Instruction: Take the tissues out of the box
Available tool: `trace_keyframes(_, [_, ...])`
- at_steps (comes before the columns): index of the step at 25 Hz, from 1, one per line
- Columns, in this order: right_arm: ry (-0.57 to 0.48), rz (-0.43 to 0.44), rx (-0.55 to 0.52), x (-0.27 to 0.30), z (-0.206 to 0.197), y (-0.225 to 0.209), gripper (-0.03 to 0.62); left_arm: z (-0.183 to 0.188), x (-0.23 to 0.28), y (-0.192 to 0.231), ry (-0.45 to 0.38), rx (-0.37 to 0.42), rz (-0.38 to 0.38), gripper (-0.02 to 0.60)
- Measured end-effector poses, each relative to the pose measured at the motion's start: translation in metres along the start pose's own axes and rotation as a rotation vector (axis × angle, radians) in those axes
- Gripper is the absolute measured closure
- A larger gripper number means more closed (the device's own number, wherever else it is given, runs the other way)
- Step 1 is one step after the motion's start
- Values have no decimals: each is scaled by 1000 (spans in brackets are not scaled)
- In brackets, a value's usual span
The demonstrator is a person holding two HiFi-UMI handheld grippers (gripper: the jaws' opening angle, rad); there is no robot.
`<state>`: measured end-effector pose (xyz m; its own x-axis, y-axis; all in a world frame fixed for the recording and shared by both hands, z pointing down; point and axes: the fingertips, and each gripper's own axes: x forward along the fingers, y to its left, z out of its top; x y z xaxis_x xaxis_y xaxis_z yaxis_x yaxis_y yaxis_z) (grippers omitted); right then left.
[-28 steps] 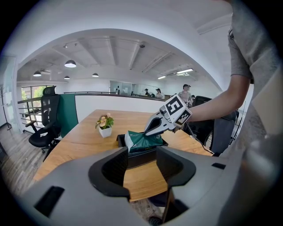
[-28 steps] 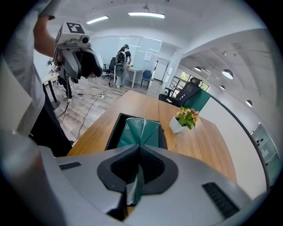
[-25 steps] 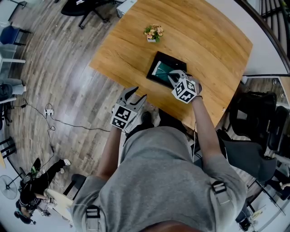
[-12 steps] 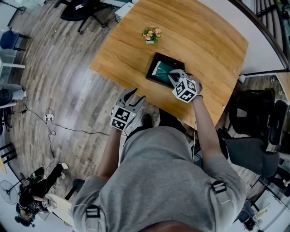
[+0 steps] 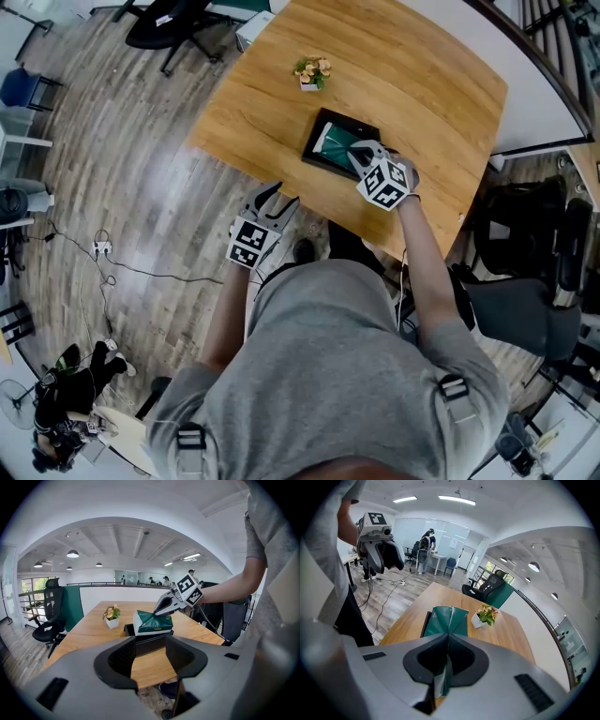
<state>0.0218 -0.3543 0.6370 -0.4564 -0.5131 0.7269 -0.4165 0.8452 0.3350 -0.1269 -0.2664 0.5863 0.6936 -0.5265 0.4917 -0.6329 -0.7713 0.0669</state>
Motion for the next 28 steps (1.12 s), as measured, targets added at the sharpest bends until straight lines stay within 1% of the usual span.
trace_keyframes(7, [-2,-23,-4,-11,5,5,585,2,-10,-5,-21,-5,-8,368])
trace_keyframes(19, [0,-38,16,-27,0,30,585,-11,-20,-18,-6,43,-18,368])
trace_keyframes(28, [2,-56,29,-38,1,43,585,-16,-32,-24,-9,56,-24,368])
